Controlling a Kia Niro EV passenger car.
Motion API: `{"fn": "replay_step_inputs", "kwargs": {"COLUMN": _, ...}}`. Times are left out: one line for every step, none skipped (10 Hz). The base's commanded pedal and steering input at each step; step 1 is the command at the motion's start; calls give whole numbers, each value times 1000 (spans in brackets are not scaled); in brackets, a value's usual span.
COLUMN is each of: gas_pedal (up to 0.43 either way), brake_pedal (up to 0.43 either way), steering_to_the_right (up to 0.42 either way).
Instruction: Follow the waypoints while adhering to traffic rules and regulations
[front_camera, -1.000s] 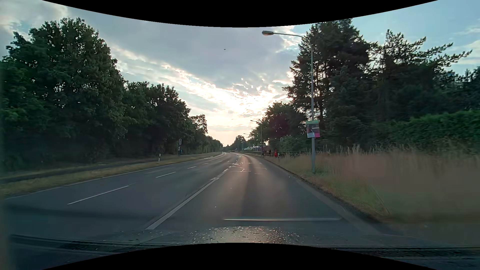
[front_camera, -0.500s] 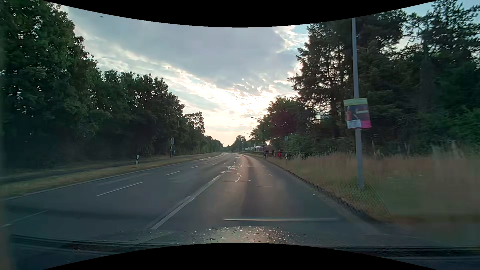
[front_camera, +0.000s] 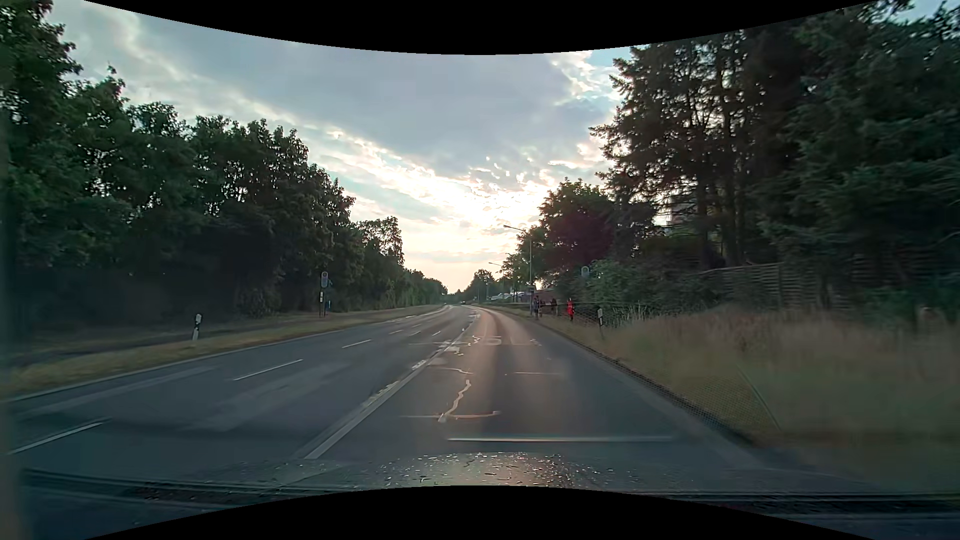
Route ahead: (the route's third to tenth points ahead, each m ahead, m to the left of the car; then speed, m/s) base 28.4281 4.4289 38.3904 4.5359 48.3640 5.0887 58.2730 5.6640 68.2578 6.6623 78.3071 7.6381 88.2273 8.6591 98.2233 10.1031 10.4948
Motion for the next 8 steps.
{"fn": "replay_step_inputs", "kwargs": {"gas_pedal": 248, "brake_pedal": 0, "steering_to_the_right": -20}}
{"fn": "replay_step_inputs", "kwargs": {"gas_pedal": 248, "brake_pedal": 0, "steering_to_the_right": -21}}
{"fn": "replay_step_inputs", "kwargs": {"gas_pedal": 248, "brake_pedal": 0, "steering_to_the_right": -22}}
{"fn": "replay_step_inputs", "kwargs": {"gas_pedal": 248, "brake_pedal": 0, "steering_to_the_right": -23}}
{"fn": "replay_step_inputs", "kwargs": {"gas_pedal": 248, "brake_pedal": 0, "steering_to_the_right": -23}}
{"fn": "replay_step_inputs", "kwargs": {"gas_pedal": 248, "brake_pedal": 0, "steering_to_the_right": -23}}
{"fn": "replay_step_inputs", "kwargs": {"gas_pedal": 248, "brake_pedal": 0, "steering_to_the_right": -23}}
{"fn": "replay_step_inputs", "kwargs": {"gas_pedal": 248, "brake_pedal": 0, "steering_to_the_right": -23}}
